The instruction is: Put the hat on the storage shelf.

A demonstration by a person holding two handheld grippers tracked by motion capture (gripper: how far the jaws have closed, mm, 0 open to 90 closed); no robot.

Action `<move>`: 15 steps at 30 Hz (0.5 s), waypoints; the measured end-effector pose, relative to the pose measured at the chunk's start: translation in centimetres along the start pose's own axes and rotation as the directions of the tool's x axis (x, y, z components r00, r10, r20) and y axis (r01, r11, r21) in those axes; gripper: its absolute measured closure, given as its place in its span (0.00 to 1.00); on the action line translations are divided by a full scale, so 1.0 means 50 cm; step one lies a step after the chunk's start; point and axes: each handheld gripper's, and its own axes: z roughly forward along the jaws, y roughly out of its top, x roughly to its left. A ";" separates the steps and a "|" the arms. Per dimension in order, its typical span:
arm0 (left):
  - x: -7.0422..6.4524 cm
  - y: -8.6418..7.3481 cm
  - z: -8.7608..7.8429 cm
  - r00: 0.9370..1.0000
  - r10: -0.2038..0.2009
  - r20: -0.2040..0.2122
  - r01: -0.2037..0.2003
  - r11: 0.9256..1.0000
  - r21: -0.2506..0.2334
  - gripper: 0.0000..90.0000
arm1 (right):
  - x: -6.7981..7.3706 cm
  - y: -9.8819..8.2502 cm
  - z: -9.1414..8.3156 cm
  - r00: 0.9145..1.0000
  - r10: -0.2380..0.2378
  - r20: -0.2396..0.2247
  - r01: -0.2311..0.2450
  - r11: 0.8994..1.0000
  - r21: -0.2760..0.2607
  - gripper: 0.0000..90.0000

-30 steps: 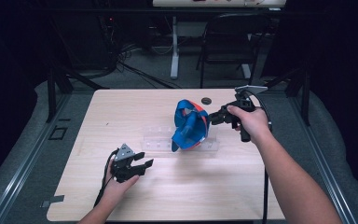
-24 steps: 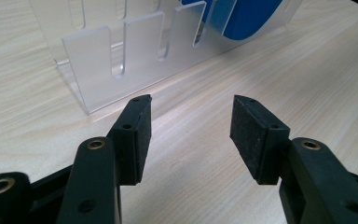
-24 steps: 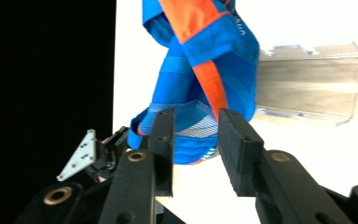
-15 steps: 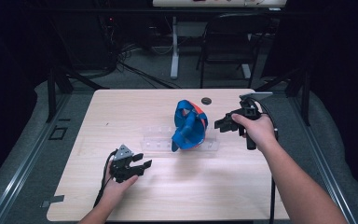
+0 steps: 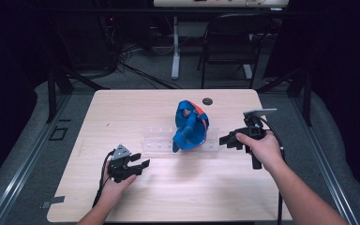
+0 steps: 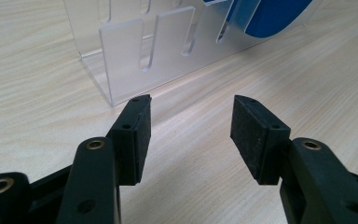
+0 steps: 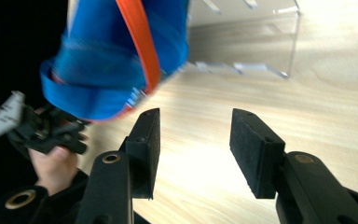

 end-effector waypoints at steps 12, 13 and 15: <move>-0.001 -0.002 0.002 1.000 -0.001 0.001 0.001 1.000 0.009 0.54 | -0.052 -0.110 0.051 0.998 -0.065 -0.013 0.065 0.998 -0.011 0.60; -0.001 -0.002 0.002 1.000 -0.001 0.001 0.001 1.000 0.010 0.54 | -0.057 -0.119 0.055 0.997 -0.073 -0.019 0.073 0.997 -0.017 0.60; -0.002 -0.002 0.002 1.000 0.002 0.000 -0.002 1.000 0.011 0.54 | -0.067 -0.137 0.064 0.997 -0.077 -0.033 0.075 0.996 -0.036 0.60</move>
